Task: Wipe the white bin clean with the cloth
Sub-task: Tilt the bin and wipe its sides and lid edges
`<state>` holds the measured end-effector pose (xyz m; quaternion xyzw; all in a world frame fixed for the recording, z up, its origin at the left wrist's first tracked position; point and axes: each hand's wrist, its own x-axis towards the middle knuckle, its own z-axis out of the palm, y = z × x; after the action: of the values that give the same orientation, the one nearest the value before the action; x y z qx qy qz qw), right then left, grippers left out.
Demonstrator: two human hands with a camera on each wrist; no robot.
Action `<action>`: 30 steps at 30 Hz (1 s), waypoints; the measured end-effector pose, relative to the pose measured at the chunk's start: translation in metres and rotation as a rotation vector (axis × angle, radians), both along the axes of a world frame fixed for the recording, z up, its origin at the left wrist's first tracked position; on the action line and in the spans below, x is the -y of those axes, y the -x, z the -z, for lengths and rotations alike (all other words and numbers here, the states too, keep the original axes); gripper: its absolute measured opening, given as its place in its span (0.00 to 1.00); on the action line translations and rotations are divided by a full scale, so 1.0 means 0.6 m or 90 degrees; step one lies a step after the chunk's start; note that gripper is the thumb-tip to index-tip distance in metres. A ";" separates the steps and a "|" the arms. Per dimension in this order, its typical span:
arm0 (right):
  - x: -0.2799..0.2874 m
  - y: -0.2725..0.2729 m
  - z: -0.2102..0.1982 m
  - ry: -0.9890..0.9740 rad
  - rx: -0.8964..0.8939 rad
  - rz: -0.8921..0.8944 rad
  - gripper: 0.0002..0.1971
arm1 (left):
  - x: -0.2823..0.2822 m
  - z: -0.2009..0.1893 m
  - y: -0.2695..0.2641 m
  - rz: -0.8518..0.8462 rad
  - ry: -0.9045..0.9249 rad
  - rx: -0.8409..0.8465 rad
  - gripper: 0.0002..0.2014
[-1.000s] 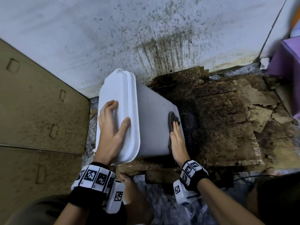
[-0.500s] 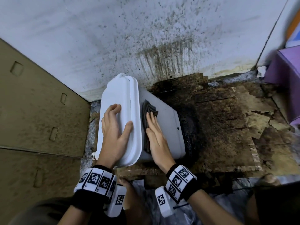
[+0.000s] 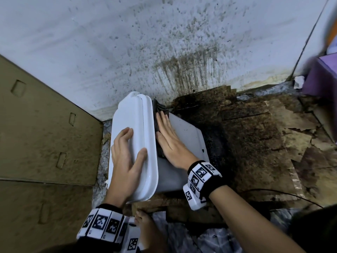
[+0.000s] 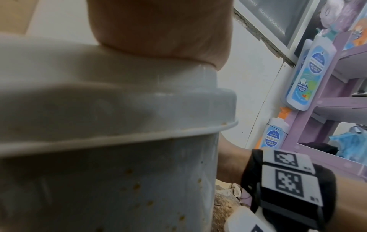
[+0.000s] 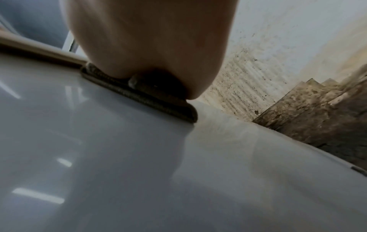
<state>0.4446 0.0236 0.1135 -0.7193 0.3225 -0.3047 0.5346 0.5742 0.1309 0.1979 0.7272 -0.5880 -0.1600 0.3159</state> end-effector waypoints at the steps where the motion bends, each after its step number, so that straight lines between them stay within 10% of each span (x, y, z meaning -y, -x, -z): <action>1: -0.001 -0.001 0.004 -0.001 0.009 0.006 0.29 | -0.001 0.000 -0.001 0.001 -0.003 -0.004 0.32; 18: 0.021 0.070 0.171 -0.212 -0.128 0.137 0.28 | -0.012 0.002 -0.024 0.010 -0.007 -0.038 0.29; 30: 0.028 0.065 0.137 -0.316 -0.121 0.179 0.28 | -0.007 0.001 -0.016 0.005 -0.004 -0.026 0.33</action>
<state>0.4055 0.0067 0.0316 -0.5402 0.5321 -0.2184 0.6143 0.5838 0.1354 0.1970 0.7225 -0.5838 -0.1774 0.3250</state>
